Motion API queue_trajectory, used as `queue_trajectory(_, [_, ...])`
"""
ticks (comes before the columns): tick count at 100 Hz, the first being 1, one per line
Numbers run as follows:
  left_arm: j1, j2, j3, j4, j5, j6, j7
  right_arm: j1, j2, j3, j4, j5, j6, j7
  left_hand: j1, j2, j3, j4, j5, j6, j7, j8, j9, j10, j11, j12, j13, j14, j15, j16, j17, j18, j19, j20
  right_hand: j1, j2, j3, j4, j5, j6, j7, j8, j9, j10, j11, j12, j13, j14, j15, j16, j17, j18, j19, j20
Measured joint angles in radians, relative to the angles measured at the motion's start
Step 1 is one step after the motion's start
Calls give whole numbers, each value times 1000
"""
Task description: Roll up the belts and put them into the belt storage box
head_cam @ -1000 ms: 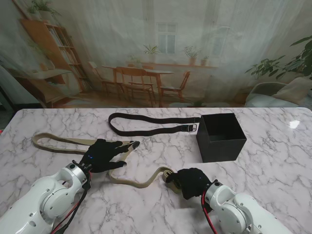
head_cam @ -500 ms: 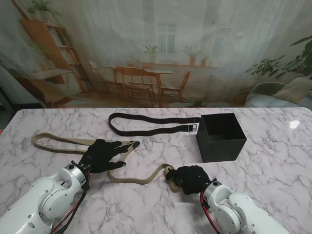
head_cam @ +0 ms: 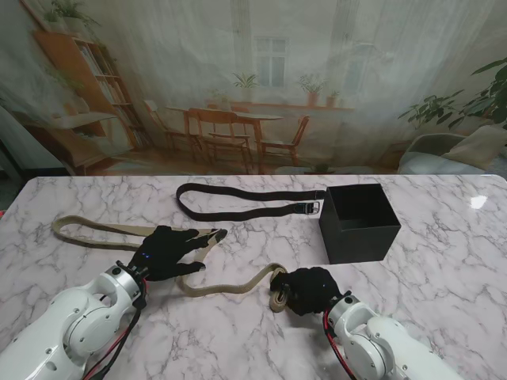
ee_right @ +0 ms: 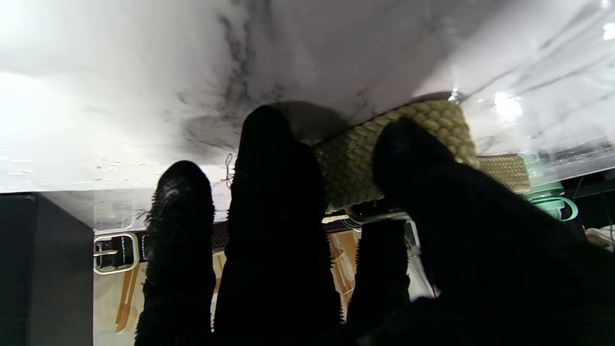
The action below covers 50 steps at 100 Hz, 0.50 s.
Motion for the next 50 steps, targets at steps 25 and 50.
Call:
queue_trajectory(25, [-1,0,0,1,1,0,1,-18,-1,6,-9,-11,11,-8,0,0,0,0,0,0,0,0,0,0,0,0,0,0,0,0,0,0,0,0,-12,-6,-79,-8,71,-114,-3,1,-269,67,-15,-9,-321,14,98,32,-235,119,-74,31])
queue_trajectory(50, [-3,0,1,2,2,0,3,-34,-4,15,-16,33,-12,-2,0,0,0,0,0,0,0,0,0,0,0,0,0,0,0,0,0,0,0,0,-16,-54,-147,-24,170,-115,-3,-61,-391,137,-193,-184,-488,215,-358,-339,-315,239,-278,-104])
